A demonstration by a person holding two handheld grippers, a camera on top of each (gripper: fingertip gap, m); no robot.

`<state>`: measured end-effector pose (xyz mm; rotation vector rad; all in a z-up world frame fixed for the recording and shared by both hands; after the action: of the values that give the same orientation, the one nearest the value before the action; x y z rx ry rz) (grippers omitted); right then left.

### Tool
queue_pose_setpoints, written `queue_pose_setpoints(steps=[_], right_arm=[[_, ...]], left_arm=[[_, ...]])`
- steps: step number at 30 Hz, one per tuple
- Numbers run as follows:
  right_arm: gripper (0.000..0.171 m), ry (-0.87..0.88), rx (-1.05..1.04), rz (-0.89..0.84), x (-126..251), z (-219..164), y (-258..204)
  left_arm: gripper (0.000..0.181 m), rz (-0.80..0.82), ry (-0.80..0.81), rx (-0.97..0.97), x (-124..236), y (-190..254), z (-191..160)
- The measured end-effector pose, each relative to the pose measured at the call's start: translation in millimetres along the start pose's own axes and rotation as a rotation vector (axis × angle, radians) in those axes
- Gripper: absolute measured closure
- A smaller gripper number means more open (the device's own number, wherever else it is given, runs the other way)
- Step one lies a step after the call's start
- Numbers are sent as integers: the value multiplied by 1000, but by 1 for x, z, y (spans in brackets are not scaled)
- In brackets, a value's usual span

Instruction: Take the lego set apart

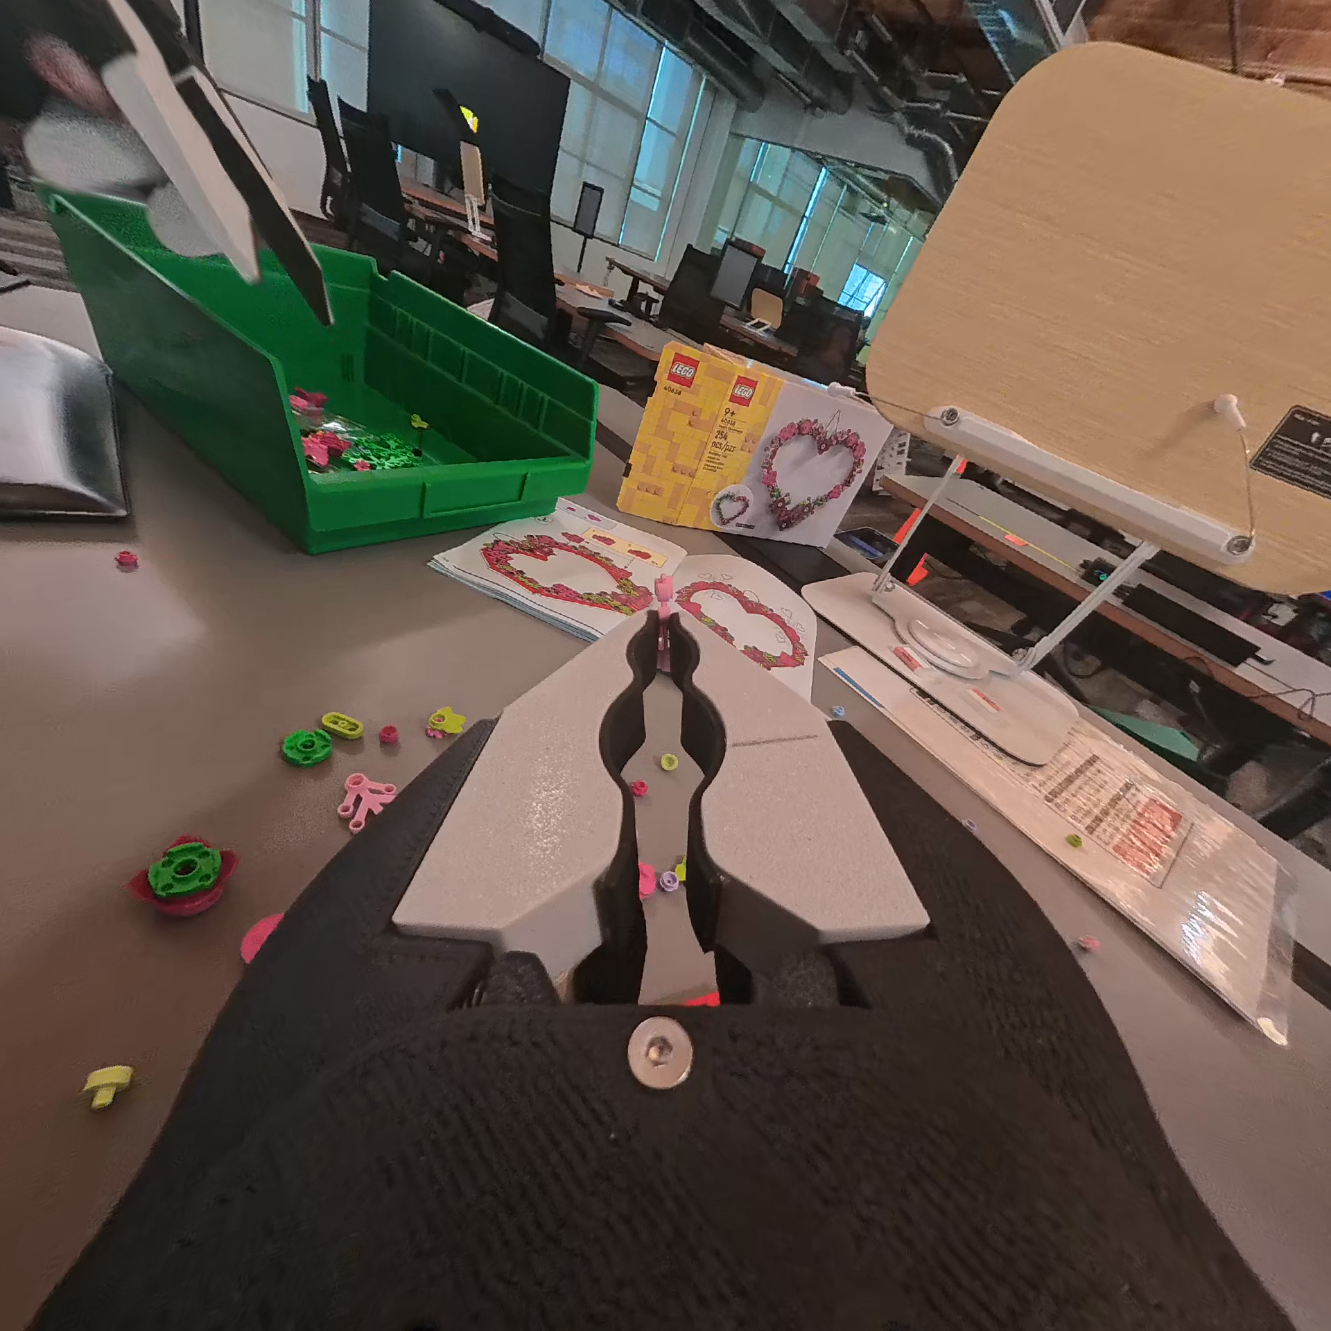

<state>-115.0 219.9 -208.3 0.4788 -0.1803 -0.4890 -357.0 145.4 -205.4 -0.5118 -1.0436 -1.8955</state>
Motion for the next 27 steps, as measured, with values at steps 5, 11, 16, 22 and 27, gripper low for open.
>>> queue_pose_setpoints(steps=[5,11,16,22,27], right_arm=[[170,1,-2,0,0,0,0],[170,103,-187,108,1,13,-8],[171,208,-391,155,6,21,-3],[171,261,-535,213,9,28,-3],[171,277,-536,222,12,34,-5]], left_arm=[[91,-38,-163,110,7,7,-15],[104,-132,154,-147,-2,71,33],[144,-68,525,-515,-42,154,44],[165,166,596,-840,-106,188,28],[178,339,565,-967,-127,187,29]])
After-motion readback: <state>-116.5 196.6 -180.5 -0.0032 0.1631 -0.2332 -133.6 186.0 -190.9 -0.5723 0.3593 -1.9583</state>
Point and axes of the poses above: each gripper's, where its closed fingertips meet, x back along the fingers, z out of its top, y = z × x across the jaws, the point moved 1 cm from there along x, back along the fingers, and after that the axes turned 10 degrees about x, right-handed, at the moved point
